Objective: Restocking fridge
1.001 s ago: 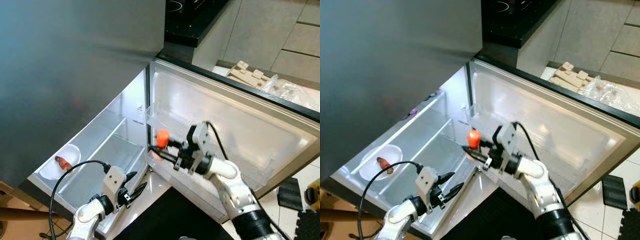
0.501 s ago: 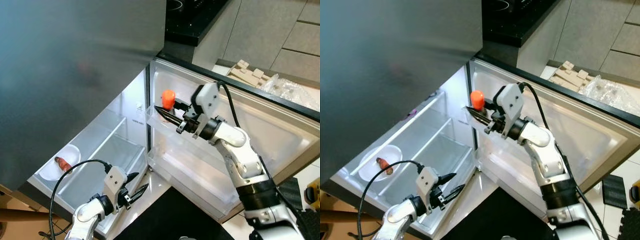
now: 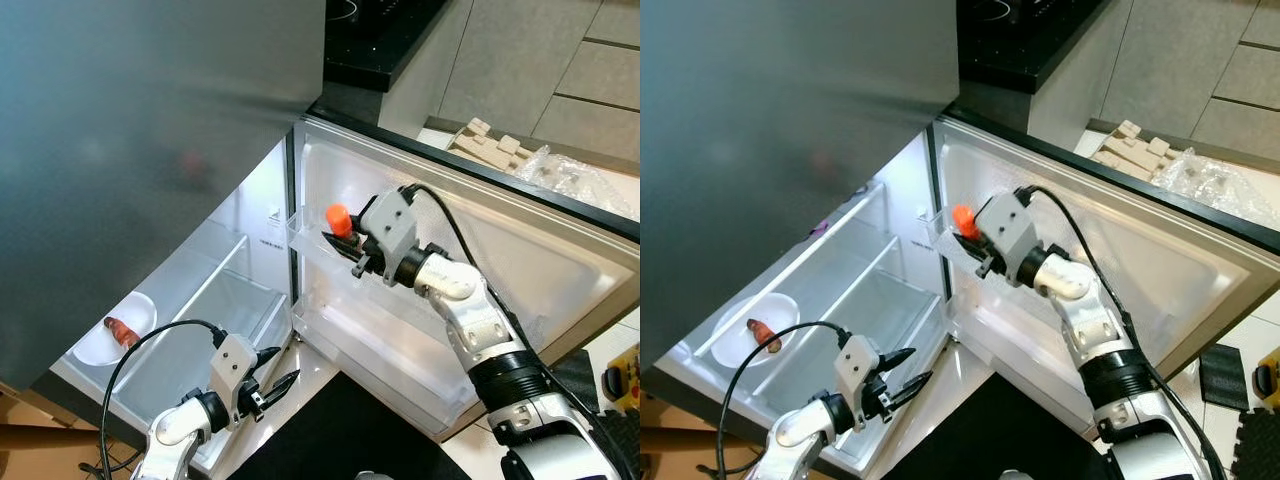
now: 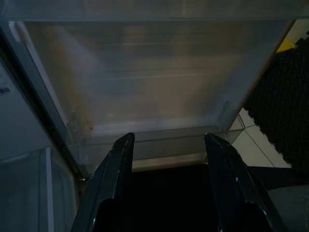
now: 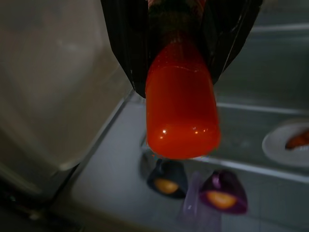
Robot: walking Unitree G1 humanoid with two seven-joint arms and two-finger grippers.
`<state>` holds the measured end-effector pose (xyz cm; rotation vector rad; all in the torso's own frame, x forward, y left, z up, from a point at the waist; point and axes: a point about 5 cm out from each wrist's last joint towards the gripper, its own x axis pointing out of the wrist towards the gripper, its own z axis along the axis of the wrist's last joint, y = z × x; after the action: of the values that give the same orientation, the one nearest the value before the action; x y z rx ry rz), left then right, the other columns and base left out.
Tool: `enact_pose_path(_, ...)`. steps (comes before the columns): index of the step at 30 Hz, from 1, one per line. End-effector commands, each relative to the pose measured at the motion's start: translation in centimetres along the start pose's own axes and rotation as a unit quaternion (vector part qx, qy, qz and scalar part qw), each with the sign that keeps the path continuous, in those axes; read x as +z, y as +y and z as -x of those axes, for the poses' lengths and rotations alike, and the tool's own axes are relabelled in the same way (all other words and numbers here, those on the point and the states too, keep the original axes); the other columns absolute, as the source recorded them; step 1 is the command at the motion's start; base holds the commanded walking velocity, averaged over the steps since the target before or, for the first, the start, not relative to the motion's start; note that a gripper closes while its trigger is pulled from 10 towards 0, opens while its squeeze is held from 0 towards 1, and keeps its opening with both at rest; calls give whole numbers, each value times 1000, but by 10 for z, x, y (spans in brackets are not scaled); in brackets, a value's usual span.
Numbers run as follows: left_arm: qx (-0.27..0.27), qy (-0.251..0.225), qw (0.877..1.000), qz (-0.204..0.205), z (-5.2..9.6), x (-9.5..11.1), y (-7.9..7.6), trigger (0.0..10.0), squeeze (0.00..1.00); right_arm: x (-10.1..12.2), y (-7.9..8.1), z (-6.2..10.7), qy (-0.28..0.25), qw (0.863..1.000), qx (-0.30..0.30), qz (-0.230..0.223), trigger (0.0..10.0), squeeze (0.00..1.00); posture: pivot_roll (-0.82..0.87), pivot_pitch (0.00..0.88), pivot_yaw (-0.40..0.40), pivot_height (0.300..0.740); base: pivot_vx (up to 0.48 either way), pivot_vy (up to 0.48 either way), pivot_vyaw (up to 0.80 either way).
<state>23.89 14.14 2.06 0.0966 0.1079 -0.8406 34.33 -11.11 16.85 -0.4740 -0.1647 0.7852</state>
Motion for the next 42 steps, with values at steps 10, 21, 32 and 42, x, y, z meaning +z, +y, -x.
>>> enact_pose_path(10, -14, 26, 1000, -6, 4, -5, -2, 10000, 0, -33, 14, 2, 48, 999, 8, -15, 10000, 0, -200, 91, 18, 740, 0, 0, 0)
enact_pose_path(21, -16, 29, 999, -11, 3, -5, -2, 10000, 0, -59, 27, 5, 96, 994, 13, -45, 10000, 0, -196, 89, 21, 740, 0, 0, 0)
enact_pose_path(32, -19, 32, 999, -14, 4, -6, -3, 10000, 0, -70, 29, 8, 119, 991, 9, -55, 10000, 0, -195, 92, 23, 740, 0, 0, 0)
enact_pose_path(42, -19, 28, 999, -13, 1, -4, -4, 10000, 0, -58, 7, 3, 80, 991, -34, -101, 10000, 0, -205, 104, 22, 740, 0, 0, 0)
